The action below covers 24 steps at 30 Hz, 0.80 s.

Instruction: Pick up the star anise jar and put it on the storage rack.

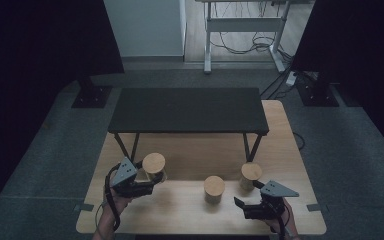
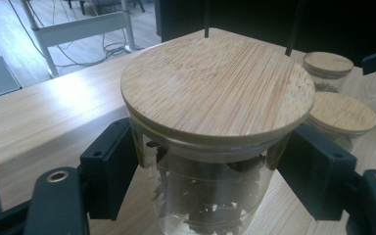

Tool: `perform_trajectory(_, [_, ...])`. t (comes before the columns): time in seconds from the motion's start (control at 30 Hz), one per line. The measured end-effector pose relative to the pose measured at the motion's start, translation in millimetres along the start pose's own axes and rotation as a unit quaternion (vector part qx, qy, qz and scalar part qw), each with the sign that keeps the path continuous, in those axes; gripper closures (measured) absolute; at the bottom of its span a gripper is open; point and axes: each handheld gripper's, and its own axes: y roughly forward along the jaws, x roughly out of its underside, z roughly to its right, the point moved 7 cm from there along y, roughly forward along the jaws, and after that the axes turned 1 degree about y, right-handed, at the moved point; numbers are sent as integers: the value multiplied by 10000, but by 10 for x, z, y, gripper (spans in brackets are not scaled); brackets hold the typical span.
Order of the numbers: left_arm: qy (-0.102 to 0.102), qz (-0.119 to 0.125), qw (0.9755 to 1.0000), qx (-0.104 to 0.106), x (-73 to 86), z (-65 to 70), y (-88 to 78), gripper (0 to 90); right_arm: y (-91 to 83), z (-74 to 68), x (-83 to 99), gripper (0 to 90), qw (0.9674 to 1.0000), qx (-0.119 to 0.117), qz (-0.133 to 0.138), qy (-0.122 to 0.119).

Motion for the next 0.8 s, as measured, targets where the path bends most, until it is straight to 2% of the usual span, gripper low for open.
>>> perform_trajectory(0.1, [-13, -6, 10000, 55, -11, 6, -15, 258, 0, 0, 1, 47, 10000, 4, -4, -7])
perform_trajectory(0.8, [-43, 115, 9999, 88, -121, 7, -101, 258, 13, -4, 8, 46, 10000, 7, -12, -15])
